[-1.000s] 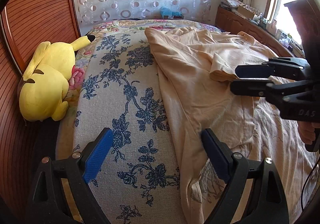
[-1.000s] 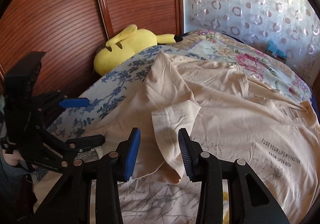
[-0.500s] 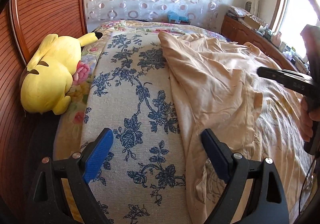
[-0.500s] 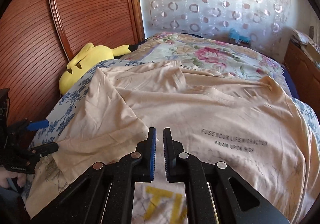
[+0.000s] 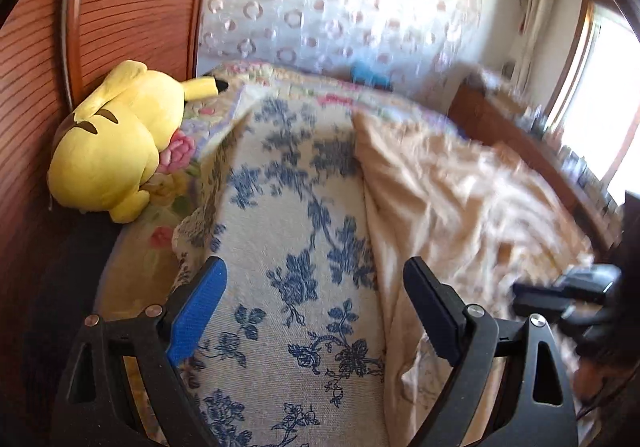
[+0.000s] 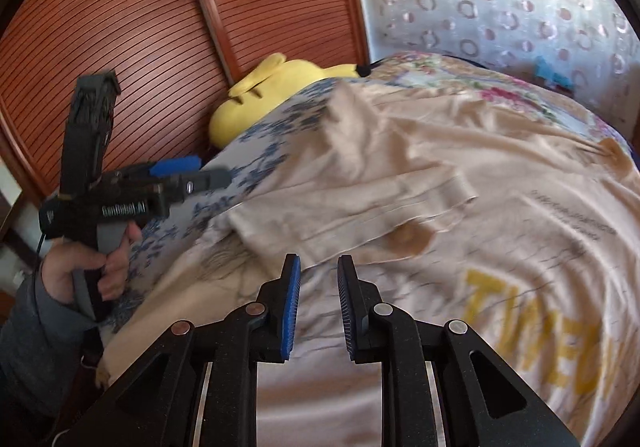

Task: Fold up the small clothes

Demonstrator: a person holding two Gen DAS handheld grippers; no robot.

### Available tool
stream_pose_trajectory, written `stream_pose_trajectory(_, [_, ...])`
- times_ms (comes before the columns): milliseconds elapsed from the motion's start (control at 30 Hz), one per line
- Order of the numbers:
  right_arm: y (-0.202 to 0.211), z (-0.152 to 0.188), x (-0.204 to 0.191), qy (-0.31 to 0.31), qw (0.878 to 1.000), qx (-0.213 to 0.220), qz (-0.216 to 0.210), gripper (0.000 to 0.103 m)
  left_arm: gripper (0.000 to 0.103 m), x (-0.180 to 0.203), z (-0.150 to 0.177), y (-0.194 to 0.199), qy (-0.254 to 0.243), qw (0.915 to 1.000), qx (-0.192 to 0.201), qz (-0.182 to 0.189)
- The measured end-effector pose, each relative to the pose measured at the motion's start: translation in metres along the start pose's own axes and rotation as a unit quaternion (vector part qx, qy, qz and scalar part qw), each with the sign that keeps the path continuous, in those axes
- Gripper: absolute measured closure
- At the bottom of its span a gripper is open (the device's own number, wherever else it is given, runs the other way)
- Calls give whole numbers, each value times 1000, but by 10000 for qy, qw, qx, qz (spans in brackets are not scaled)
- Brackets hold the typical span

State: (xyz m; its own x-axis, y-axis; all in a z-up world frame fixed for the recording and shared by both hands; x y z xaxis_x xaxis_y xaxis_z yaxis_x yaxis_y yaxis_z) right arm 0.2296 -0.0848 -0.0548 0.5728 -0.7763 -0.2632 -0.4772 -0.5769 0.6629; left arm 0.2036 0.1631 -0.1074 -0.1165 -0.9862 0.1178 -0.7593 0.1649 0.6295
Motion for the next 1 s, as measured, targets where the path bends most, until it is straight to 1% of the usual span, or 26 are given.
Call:
stream_pose_trajectory(133, [-21, 3, -7, 210, 9996, -186, 56, 83, 13, -9, 1, 2, 264, 9996, 92, 41])
stream_pose_trajectory(200, [-32, 3, -8, 239, 9993, -267, 128, 83, 12, -7, 0, 0, 240, 9997, 77, 50])
stream_pose_trajectory(300, [-37, 1, -12, 292, 9992, -211, 184, 83, 13, -2, -1, -2, 122, 9999, 47, 17])
stream_pose_trajectory(433, [-43, -4, -25, 332, 9990, -164, 257, 84, 12, -2, 1, -1, 95, 10000, 26, -2])
stream_pose_trajectory(467, [-43, -4, -27, 360, 9990, -149, 229, 95, 12, -3, 1, 0, 101, 9999, 25, 0])
stream_pose_trajectory(500, [-43, -4, -31, 404, 9990, -138, 161, 99, 12, -3, 2, -1, 106, 9999, 20, 0])
stream_pose_trajectory(633, [-29, -8, -37, 482, 9988, 11, -79, 101, 12, -3, 2, -2, 89, 10000, -3, -7])
stream_pose_trajectory(767, [7, -16, -45, 479, 9981, 289, -269, 101, 12, -3, 2, -3, 78, 10000, -17, -19])
stream_pose_trajectory(867, [27, -14, -46, 491, 9979, 264, -338, 101, 12, -3, 2, -3, 77, 10000, -22, -15])
stream_pose_trajectory(900, [28, -11, -45, 491, 9980, 246, -316, 101, 12, -3, 2, -4, 74, 10000, -38, -23])
stream_pose_trajectory(933, [27, -8, -43, 515, 9982, 212, -205, 101, 12, -3, 2, -4, 68, 10000, -49, -22])
stream_pose_trajectory(967, [25, -5, -41, 572, 9982, 195, -15, 101, 12, -3, 3, -4, 57, 10000, -68, -28])
stream_pose_trajectory(1000, [20, -2, -38, 615, 9979, 143, 133, 98, 12, -2, 3, -5, 49, 9999, -84, -41])
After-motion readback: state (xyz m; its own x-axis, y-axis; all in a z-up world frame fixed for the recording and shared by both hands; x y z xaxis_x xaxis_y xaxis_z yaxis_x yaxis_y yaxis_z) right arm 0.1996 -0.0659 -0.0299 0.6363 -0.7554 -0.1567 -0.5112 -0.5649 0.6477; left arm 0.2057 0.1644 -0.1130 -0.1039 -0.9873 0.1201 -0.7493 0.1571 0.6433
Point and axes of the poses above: each gripper's, at about its wrist camera, not at the fingertips, and y roughly against the way its jaws point, x to its right, z to its underside, the point moved 5 cm from there along -y, roughly the way its jaws point, and after that the axes turned 13 degrees about -y, right-handed, at the moved point
